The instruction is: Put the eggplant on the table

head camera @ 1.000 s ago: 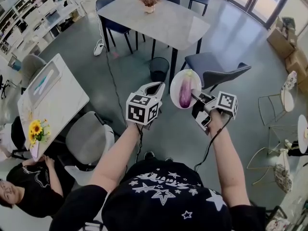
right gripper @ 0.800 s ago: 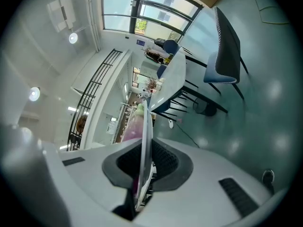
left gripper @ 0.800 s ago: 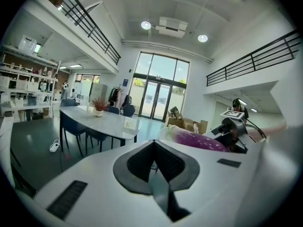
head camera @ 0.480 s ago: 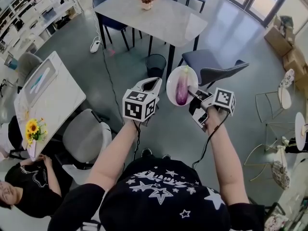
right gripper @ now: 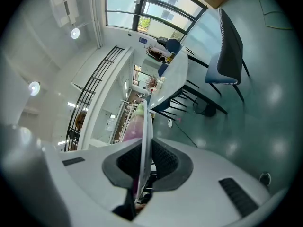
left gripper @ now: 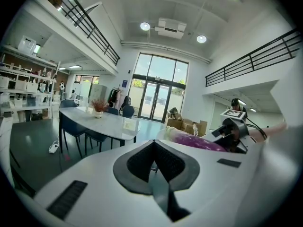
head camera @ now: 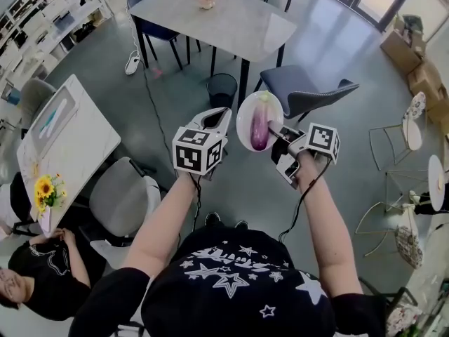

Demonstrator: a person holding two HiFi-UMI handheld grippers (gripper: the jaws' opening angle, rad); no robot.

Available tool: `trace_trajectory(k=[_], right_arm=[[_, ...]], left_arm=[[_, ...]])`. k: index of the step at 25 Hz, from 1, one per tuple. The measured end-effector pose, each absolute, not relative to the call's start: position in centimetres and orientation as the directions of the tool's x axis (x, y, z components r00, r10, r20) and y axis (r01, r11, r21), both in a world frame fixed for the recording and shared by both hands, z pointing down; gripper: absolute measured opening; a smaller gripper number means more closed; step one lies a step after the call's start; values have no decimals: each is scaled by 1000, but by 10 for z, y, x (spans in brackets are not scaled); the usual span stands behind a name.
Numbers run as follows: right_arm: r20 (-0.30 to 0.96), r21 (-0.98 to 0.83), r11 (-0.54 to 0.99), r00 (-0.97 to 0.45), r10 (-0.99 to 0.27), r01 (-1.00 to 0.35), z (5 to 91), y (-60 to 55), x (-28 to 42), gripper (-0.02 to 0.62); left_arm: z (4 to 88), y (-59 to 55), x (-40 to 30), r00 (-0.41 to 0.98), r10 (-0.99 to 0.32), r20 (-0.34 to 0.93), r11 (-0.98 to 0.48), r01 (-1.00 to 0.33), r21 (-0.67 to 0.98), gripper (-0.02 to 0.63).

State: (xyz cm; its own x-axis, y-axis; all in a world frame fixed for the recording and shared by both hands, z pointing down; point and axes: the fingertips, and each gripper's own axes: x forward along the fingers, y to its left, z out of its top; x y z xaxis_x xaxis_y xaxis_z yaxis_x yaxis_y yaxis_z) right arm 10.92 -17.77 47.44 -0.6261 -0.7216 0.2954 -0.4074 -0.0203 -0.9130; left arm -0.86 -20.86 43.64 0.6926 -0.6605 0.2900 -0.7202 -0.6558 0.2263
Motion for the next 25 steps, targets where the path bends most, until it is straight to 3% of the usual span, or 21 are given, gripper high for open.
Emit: trace_trajectory(k=[18, 25], right_arm=[[271, -908, 27, -636, -722, -417, 473, -184, 109, 35], [281, -867, 93, -634, -720, -490, 477, -200, 95, 35]], left_arm=[[427, -210, -8, 681, -689, 249, -645, -732, 220, 8], [439, -223, -21, 672, -708, 218, -634, -741, 221, 8]])
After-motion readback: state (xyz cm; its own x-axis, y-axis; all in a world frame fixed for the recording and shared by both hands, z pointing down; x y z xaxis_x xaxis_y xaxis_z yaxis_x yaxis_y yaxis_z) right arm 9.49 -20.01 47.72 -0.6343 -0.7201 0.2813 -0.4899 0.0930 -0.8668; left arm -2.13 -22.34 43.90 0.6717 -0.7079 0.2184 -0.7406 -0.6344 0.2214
